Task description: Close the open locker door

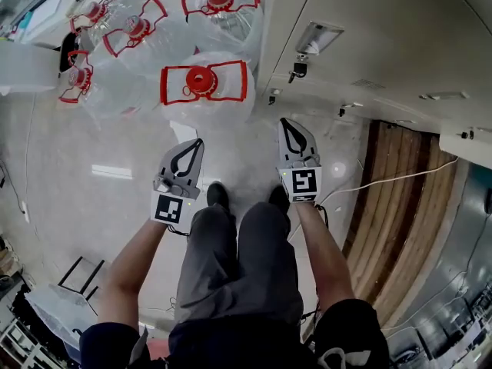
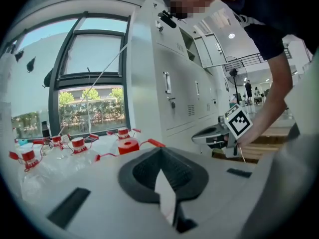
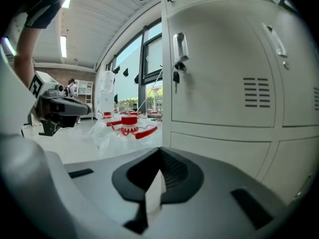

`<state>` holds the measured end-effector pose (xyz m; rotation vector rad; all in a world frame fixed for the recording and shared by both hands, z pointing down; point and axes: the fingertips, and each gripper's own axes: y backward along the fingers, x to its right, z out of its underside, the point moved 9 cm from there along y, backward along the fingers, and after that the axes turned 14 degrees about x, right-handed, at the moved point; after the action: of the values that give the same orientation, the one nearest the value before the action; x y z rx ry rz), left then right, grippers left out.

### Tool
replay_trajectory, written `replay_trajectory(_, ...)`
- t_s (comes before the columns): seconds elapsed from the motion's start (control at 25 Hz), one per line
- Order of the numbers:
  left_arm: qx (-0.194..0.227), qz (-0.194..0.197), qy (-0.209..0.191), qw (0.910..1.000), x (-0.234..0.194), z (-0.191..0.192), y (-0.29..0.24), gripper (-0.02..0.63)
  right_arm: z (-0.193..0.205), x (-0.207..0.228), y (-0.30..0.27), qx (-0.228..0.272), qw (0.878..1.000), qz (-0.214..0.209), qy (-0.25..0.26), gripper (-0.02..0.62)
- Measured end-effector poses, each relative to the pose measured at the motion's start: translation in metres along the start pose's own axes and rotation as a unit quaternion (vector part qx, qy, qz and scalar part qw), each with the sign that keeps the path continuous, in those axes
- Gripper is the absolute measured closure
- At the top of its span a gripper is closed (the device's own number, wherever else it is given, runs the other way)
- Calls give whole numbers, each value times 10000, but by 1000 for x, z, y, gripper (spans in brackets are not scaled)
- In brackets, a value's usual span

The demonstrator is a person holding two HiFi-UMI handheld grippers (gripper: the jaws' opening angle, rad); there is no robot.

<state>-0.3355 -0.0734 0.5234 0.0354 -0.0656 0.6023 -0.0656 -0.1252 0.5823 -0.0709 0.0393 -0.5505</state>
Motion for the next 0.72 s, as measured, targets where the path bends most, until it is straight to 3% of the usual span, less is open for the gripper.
replay_trajectory(0.28, 41, -306, 13, 9995, -3, -88, 2, 604, -103, -15, 23, 411, 9991, -134, 22, 600)
replay_trajectory(0.72, 142, -526, 18, 9985, 5, -243, 19, 604, -272, -22, 78, 602, 9979, -121, -193, 600)
